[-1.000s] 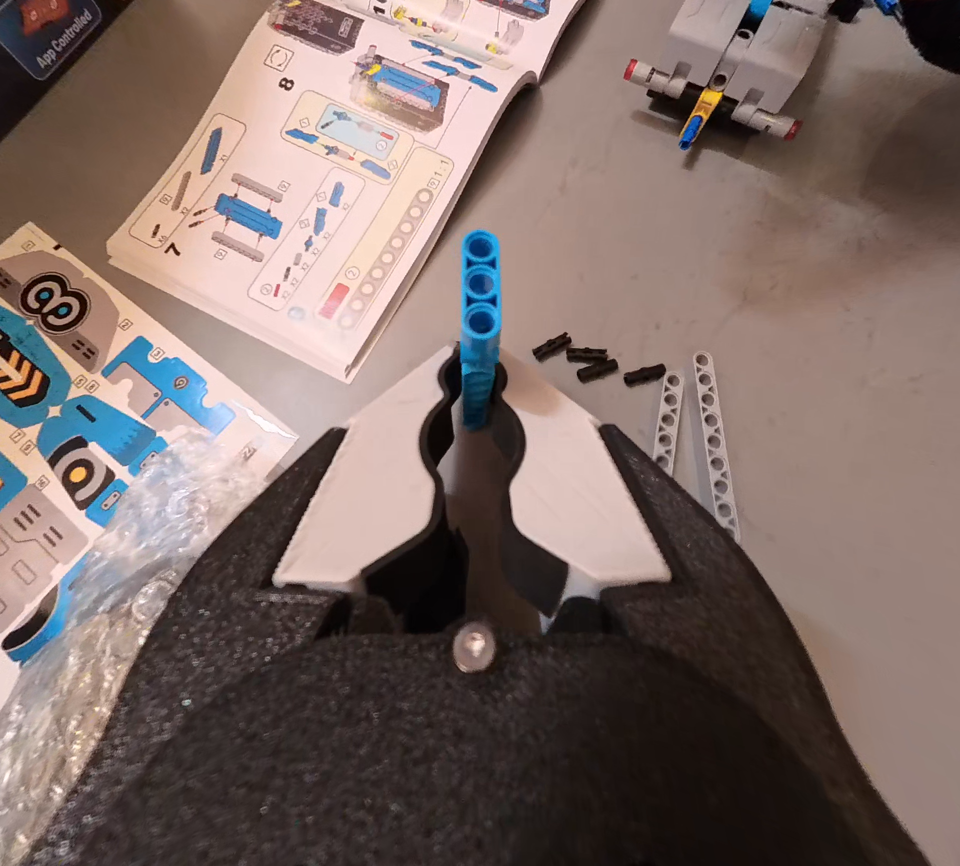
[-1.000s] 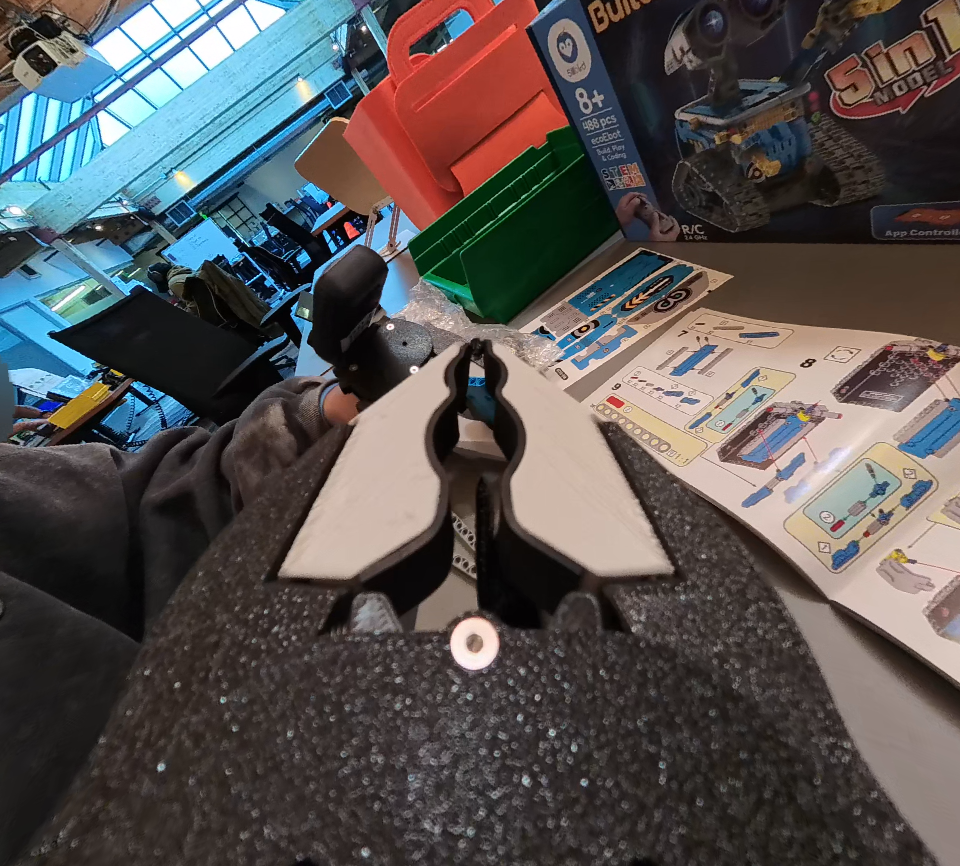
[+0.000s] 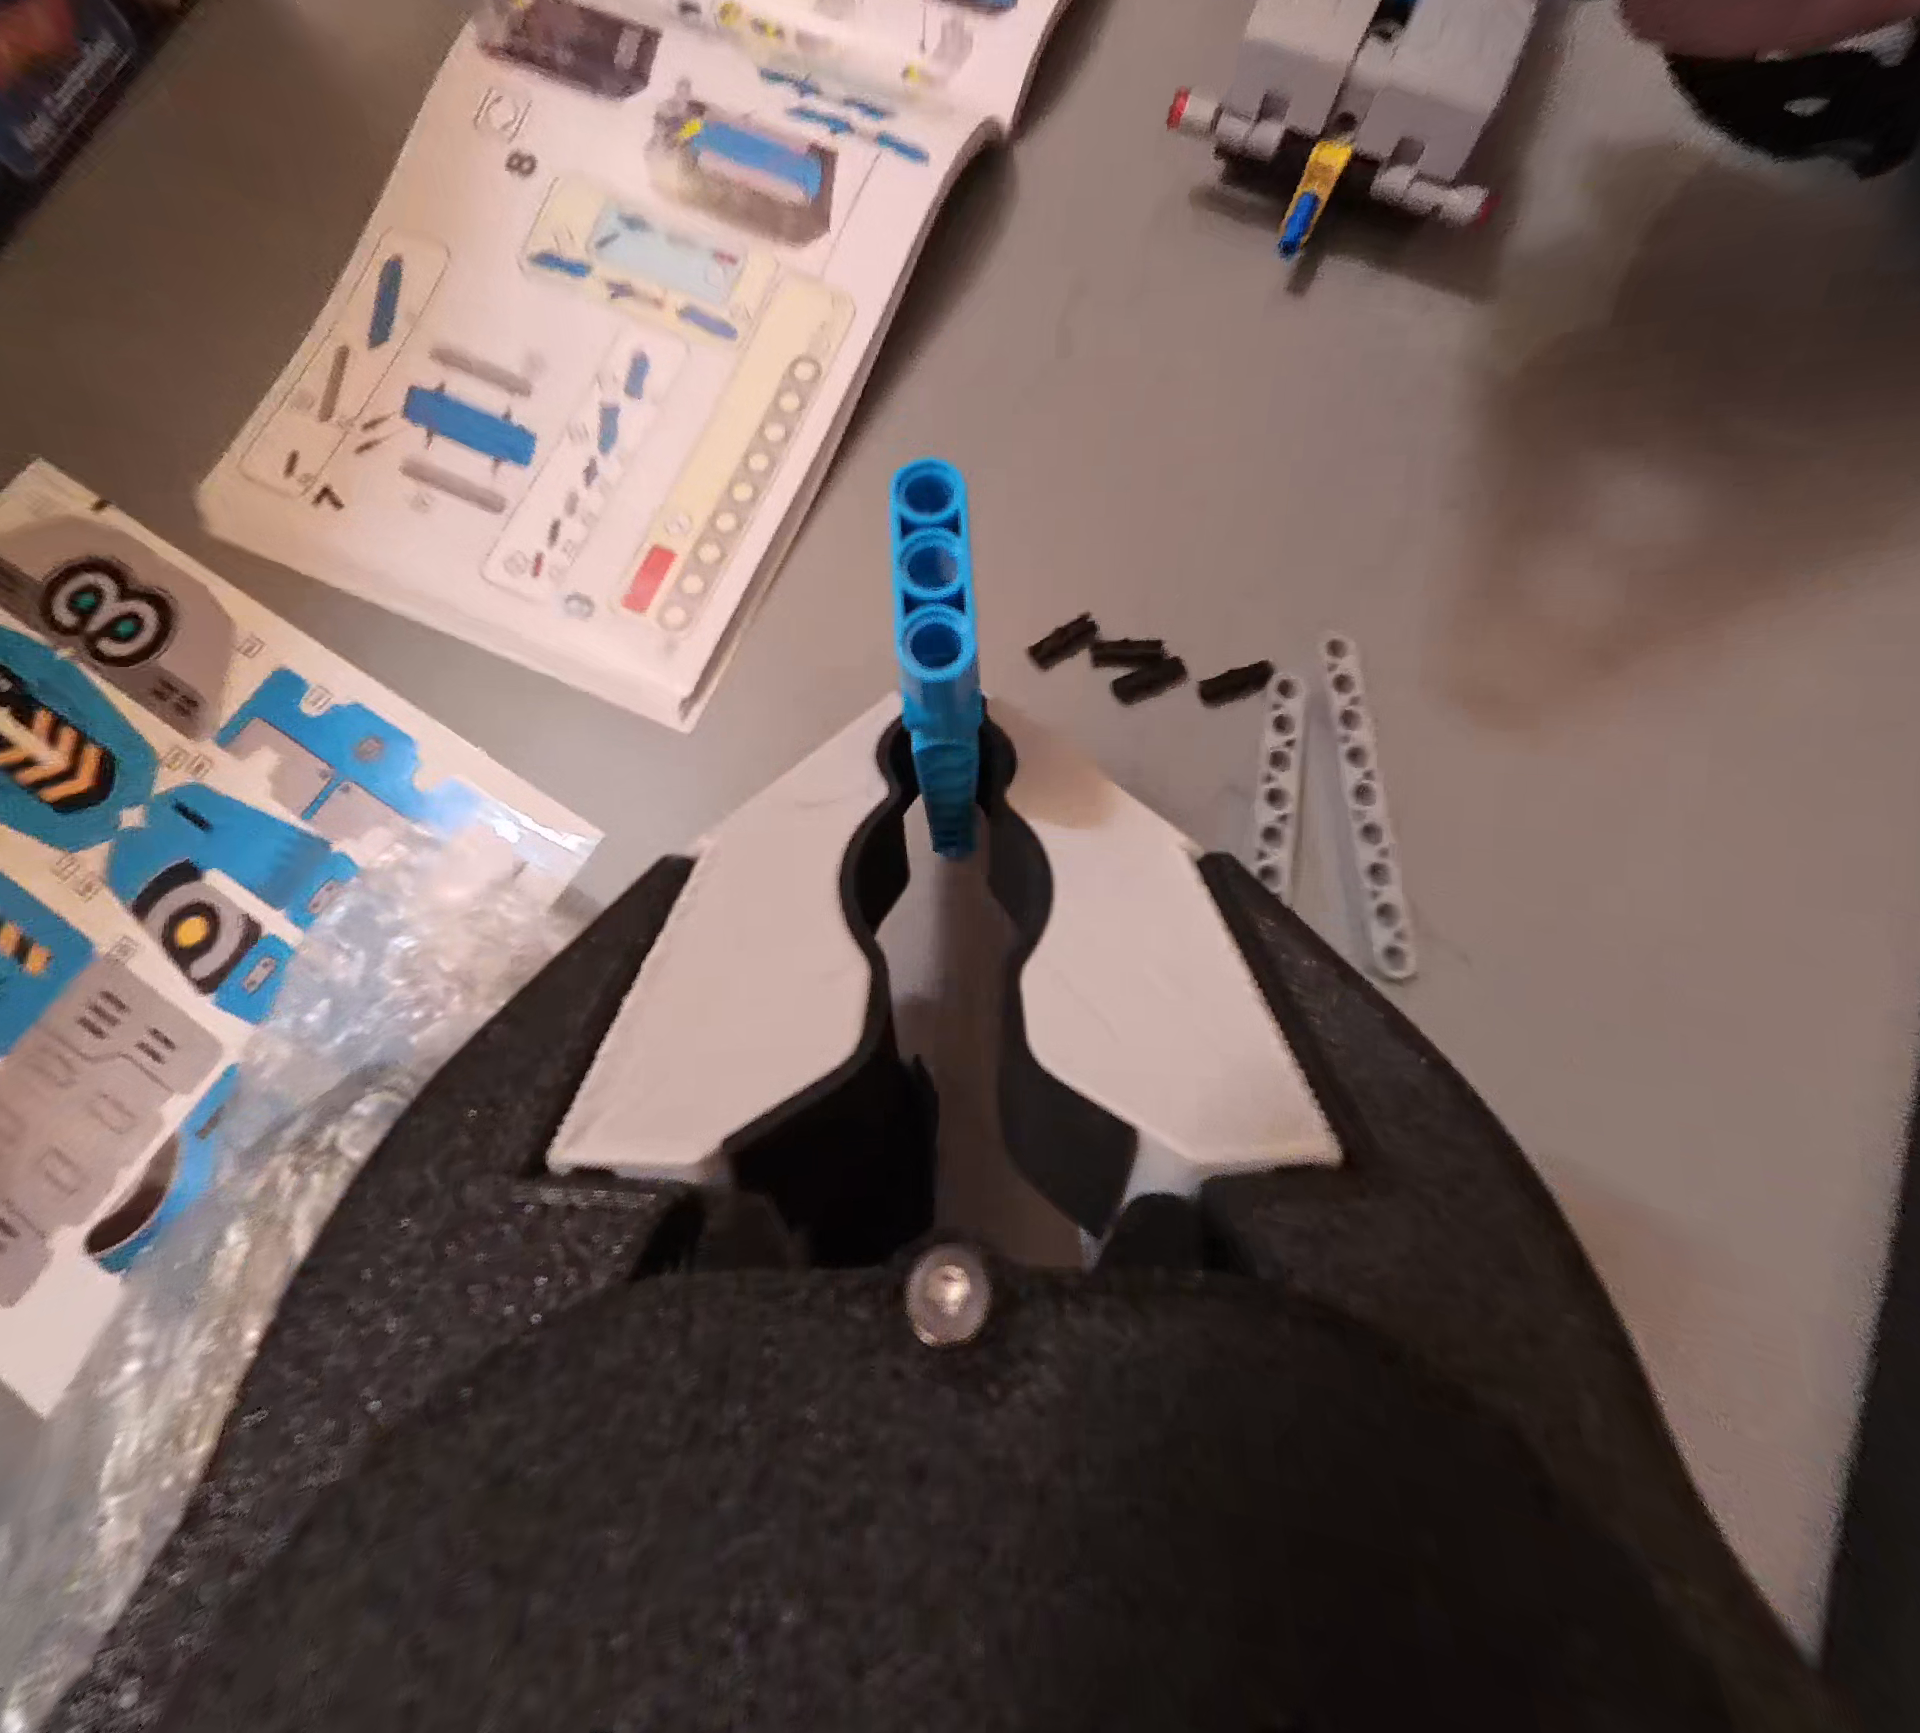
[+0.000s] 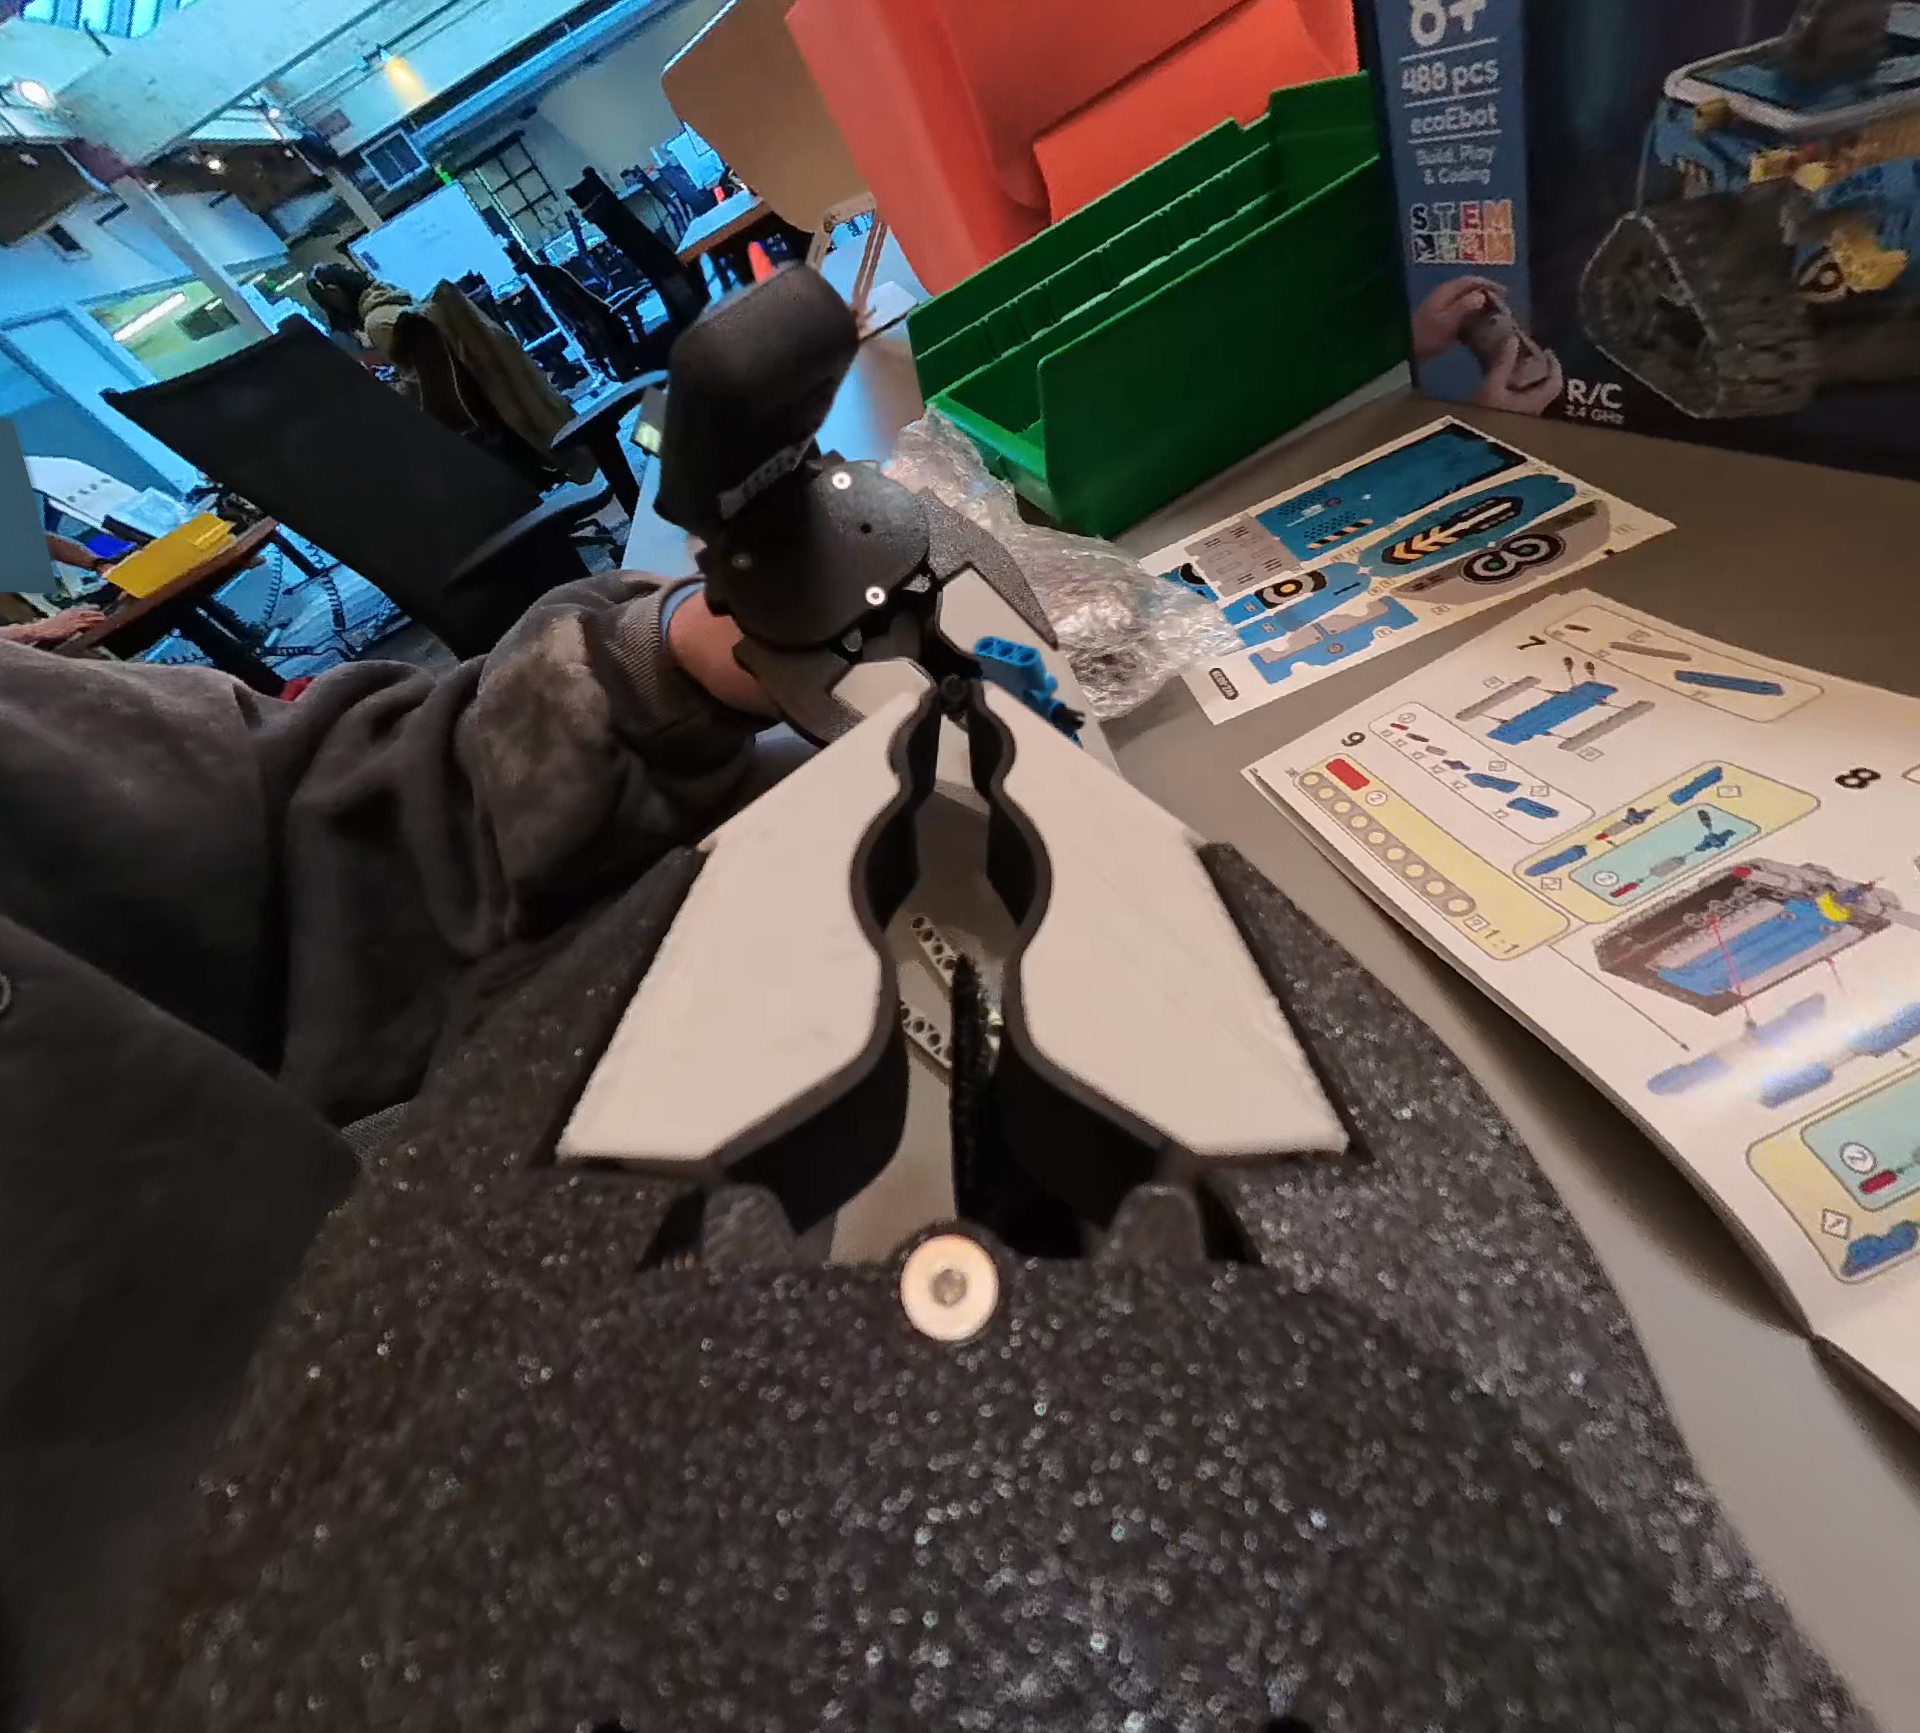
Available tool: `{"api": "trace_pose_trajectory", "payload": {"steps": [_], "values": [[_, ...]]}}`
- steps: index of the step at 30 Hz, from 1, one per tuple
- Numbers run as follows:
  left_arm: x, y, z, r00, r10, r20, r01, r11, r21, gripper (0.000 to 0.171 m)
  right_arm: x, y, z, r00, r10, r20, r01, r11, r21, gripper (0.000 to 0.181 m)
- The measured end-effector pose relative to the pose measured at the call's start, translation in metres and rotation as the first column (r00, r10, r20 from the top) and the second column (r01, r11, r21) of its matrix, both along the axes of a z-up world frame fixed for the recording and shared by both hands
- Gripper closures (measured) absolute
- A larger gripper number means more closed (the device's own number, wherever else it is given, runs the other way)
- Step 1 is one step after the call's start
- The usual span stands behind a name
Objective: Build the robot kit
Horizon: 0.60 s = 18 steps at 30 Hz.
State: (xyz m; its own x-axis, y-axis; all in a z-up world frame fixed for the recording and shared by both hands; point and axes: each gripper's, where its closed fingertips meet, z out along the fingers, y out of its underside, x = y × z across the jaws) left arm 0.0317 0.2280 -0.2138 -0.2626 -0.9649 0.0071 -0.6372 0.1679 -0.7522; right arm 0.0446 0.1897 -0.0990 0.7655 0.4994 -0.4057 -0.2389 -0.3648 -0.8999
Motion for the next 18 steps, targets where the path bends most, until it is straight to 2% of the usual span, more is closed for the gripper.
{"api": "trace_pose_trajectory", "payload": {"steps": [6, 18], "values": [[-0.0009, 0.0024, -0.0103, 1.0, -0.003, -0.03, 0.003, 1.0, 0.018, 0.165, -0.0013, -0.0007, 0.0016, 1.0, 0.007, -0.011, -0.007, 1.0, 0.003, 0.177], [-0.0079, 0.0059, -0.0064, 0.999, -0.007, -0.049, 0.007, 1.0, 0.012, 0.161, -0.0028, -0.0023, 0.0034, 0.999, 0.019, -0.026, -0.019, 1.0, 0.004, 0.178]]}}
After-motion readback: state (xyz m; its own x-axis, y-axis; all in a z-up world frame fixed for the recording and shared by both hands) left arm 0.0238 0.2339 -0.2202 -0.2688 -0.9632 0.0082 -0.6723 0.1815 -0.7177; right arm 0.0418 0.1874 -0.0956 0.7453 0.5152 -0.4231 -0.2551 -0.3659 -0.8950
